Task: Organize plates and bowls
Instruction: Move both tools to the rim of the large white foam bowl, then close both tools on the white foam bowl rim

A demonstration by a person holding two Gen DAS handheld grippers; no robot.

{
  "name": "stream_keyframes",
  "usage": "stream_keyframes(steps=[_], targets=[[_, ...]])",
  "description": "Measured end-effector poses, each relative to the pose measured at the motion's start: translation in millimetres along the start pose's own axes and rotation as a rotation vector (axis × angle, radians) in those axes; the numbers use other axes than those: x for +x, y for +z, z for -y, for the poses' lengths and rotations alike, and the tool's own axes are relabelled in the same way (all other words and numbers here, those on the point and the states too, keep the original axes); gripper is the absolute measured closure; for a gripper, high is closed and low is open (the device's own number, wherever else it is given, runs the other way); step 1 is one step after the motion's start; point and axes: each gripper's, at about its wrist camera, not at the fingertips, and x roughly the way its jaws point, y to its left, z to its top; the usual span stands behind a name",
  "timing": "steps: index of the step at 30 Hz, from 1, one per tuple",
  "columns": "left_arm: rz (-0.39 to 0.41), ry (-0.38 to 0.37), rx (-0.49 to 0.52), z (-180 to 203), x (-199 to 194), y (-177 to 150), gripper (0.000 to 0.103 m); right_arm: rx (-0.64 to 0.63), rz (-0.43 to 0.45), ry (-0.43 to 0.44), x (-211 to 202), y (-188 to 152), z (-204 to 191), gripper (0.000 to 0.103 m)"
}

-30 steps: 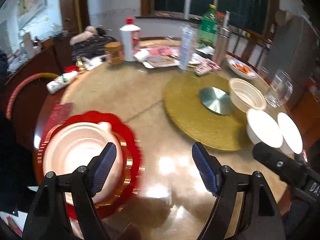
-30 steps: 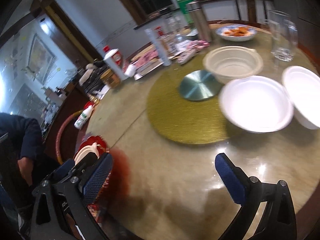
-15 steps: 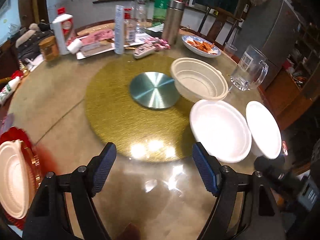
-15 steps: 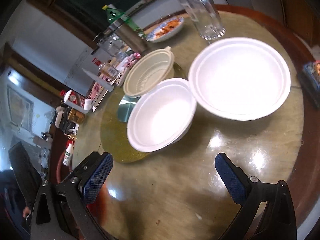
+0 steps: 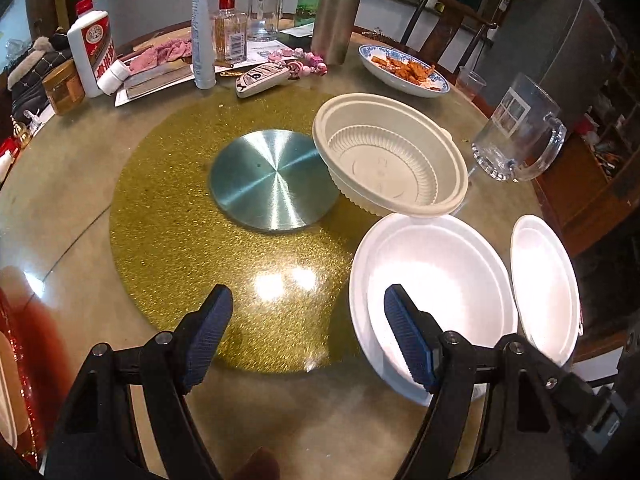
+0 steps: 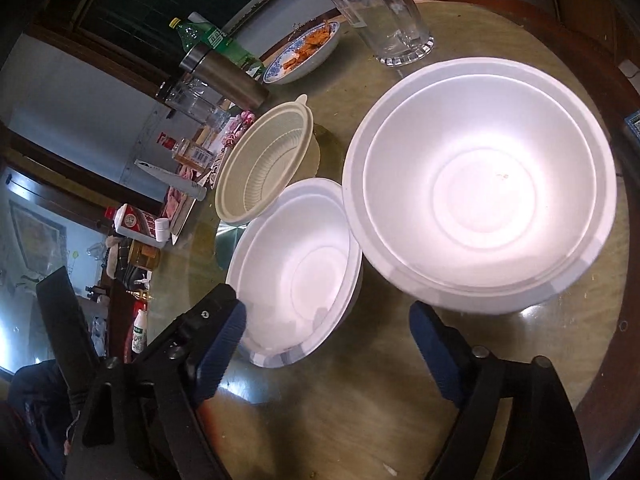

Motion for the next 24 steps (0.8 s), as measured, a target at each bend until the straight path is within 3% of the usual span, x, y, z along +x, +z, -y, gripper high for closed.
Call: stream_keyframes(steps=[7, 14, 16, 20, 24], targets=[[-0.016, 0.006, 0.01, 5.0, 10.9, -0.1, 0.025, 0.022, -0.009, -0.008, 9.7, 3.2, 7.3, 0.045], [-0.02, 0.026, 0.039, 8.5, 16.0, -3.5, 0.046, 0.022, -0.016, -0.018, 16.3, 2.4, 8.9, 0.072], [-0.015, 0.03, 0.049, 10.1, 15.5, -4.5, 0.051, 0.015, -0.017, -0.019, 16.9, 1.4, 9.5, 0.077], [-0.006, 0.032, 0.087, 17.2, 11.3, -7.8, 0.071, 0.003, -0.015, -0.012, 16.6, -1.0, 7.0, 0.083], [0.0, 0.042, 0.111, 19.5, 7.6, -11.1, 0.081, -0.012, -0.014, -0.005, 14.0, -4.4, 3.2, 0.088]])
